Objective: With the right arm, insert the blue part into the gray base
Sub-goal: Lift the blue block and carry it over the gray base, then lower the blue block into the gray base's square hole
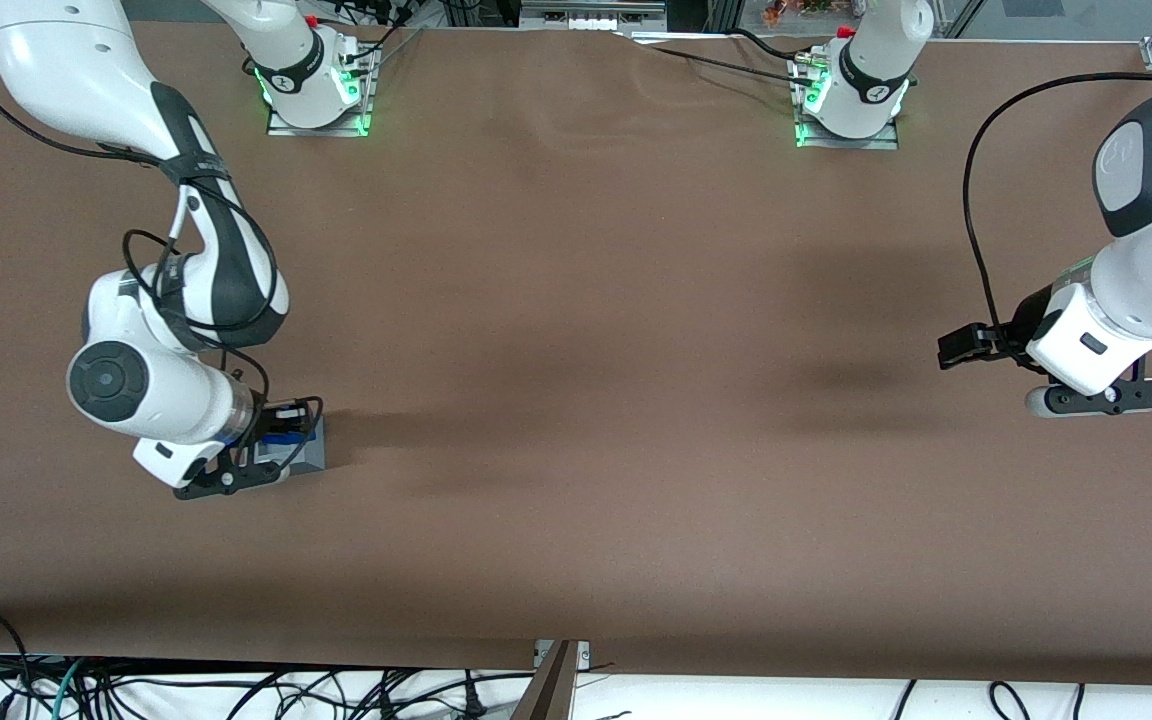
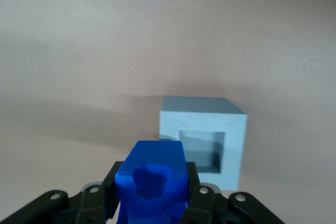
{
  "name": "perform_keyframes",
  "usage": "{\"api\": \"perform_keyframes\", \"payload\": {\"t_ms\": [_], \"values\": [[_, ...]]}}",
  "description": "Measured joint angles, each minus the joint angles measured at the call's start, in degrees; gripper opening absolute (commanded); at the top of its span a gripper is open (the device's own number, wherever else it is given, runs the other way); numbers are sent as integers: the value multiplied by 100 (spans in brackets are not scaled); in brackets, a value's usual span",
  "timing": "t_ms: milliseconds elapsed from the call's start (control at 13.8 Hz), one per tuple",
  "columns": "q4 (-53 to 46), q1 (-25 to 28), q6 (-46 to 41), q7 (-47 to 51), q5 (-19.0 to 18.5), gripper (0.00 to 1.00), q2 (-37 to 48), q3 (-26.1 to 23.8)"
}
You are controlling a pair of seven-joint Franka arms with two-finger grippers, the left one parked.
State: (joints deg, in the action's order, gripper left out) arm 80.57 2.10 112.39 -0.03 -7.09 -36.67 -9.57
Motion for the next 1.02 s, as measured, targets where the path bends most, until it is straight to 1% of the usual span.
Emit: {"api": "perform_keyframes", "payload": {"t_ms": [145, 436, 1017], "values": [[-94, -72, -157, -246, 12, 46, 35, 0], [-115, -275, -182, -666, 41, 46, 31, 4], [-115, -299, -75, -678, 47, 46, -137, 2]]}}
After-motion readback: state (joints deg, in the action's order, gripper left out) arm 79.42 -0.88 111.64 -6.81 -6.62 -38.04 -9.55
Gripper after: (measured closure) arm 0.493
